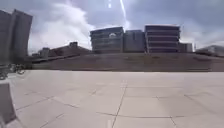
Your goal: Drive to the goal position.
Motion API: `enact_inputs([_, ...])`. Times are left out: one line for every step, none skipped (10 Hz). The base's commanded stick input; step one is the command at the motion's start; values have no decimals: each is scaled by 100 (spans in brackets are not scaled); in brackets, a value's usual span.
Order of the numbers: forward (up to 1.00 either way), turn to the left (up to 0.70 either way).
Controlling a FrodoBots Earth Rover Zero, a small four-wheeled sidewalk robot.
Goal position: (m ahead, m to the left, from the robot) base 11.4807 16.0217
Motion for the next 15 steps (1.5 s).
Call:
enact_inputs([70,7])
enact_inputs([70,4])
enact_inputs([70,0])
enact_inputs([70,0])
enact_inputs([70,0])
enact_inputs([70,0])
enact_inputs([70,9])
enact_inputs([70,12])
enact_inputs([70,14])
enact_inputs([70,14])
enact_inputs([70,14])
enact_inputs([70,14])
enact_inputs([70,14])
enact_inputs([70,14])
enact_inputs([70,1])
